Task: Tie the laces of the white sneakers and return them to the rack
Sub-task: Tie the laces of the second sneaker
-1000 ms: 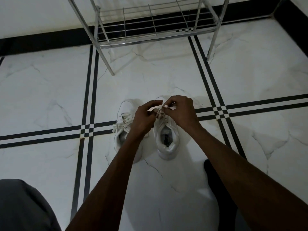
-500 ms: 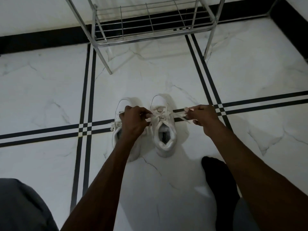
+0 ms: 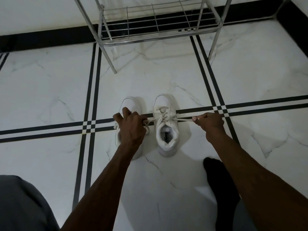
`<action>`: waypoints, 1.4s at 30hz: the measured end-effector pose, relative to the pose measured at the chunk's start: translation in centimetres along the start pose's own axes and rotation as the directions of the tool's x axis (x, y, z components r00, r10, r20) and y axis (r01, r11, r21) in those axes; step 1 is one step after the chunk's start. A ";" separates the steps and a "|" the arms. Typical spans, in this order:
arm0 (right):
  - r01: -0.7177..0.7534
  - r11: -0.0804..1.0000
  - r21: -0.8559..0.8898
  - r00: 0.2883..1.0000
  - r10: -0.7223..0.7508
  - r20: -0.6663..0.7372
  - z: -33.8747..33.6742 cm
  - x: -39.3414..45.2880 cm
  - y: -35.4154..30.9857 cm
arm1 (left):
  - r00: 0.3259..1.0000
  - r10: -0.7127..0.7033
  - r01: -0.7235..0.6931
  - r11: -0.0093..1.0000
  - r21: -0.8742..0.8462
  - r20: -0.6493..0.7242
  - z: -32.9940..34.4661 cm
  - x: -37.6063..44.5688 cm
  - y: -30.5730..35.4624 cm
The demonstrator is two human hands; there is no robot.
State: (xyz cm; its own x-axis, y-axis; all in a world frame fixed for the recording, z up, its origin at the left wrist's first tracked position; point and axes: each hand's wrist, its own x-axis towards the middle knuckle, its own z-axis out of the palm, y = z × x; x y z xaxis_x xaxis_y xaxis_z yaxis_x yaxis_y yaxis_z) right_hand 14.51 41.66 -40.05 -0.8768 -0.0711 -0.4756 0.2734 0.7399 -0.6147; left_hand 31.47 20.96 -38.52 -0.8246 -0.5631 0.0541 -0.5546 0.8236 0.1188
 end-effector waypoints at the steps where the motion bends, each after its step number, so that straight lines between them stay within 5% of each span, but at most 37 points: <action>1: 0.003 1.000 0.010 1.000 -0.003 -0.010 0.1 0.1 0.2 | 1.000 -0.010 0.010 1.000 -0.008 0.007 0.1 0.0 -0.1; 6: 0.010 0.997 0.075 1.000 -0.012 0.023 -0.2 0.7 0.1 | 0.997 -0.051 0.057 0.991 -0.119 0.051 0.7 0.3 -0.7; 10: 0.218 0.949 0.226 0.971 -0.235 0.051 -1.1 1.0 -1.0 | 0.990 -0.015 0.039 0.985 -0.168 0.142 0.0 1.4 -1.3; 14: 0.481 0.872 0.086 0.825 -0.484 0.292 -1.2 -0.3 -3.6 | 0.986 0.045 0.002 0.958 -0.286 0.160 -0.5 1.6 -1.3; 17: 0.603 0.796 -0.048 0.716 -0.514 0.472 0.5 -0.8 -4.4 | 0.961 0.149 -0.067 0.944 -0.322 0.235 0.0 1.8 0.2; 24: 0.679 0.733 -0.051 0.717 -0.646 0.261 2.9 -1.9 -2.3 | 0.996 0.051 -0.031 0.966 -0.255 0.074 0.9 0.4 1.6; 31: 0.746 0.471 -0.471 0.594 -0.790 0.151 4.1 -2.5 -1.3 | 0.991 0.134 -0.134 0.989 -0.063 -0.010 1.2 -0.1 1.3; 35: 0.666 0.607 -0.433 0.711 -0.692 0.125 4.8 -2.6 -1.3 | 0.995 0.098 -0.097 0.990 -0.101 0.006 2.0 -0.1 1.6; 39: 0.575 0.788 -0.219 0.810 -0.510 0.289 3.8 -1.2 -1.2 | 0.980 0.199 -0.174 0.908 -0.382 0.028 2.7 0.9 -0.4; 42: 0.186 0.982 -0.017 0.810 -0.143 0.569 1.4 -1.8 -1.3 | 0.981 0.167 -0.193 0.881 -0.431 -0.098 1.3 1.1 -2.0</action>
State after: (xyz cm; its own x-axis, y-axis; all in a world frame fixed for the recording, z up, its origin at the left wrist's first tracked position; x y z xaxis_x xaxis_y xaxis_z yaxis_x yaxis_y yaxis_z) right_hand 16.26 39.89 -39.30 -0.5241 -0.5441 -0.6552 0.0991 0.7251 -0.6815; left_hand 31.56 18.77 -40.04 -0.8905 -0.4219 0.1703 -0.2818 0.8053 0.5216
